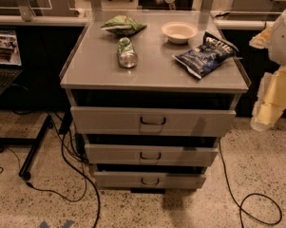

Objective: Open bottom drawer

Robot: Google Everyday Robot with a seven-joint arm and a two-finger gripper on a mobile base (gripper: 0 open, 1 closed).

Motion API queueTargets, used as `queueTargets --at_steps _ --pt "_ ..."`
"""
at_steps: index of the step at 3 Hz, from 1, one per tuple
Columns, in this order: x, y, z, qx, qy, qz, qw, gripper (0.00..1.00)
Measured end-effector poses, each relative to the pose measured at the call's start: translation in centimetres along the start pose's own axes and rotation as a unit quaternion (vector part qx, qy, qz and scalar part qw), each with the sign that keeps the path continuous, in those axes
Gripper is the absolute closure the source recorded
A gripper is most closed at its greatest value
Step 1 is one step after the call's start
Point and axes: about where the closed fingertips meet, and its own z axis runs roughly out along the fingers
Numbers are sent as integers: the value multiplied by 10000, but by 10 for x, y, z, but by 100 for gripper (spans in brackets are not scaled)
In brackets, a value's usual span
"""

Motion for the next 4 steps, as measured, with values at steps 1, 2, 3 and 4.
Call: queueTargets --at_steps 1,2,3,4 --pt "1 1 3 56 -96 132 9999 0" --pt "11 9 27 141 -470 734 9961 0" --pt "28 39 83 -137 -1081 1661 9801 0" --pt "29 70 147 -473 -1710 2418 9540 0"
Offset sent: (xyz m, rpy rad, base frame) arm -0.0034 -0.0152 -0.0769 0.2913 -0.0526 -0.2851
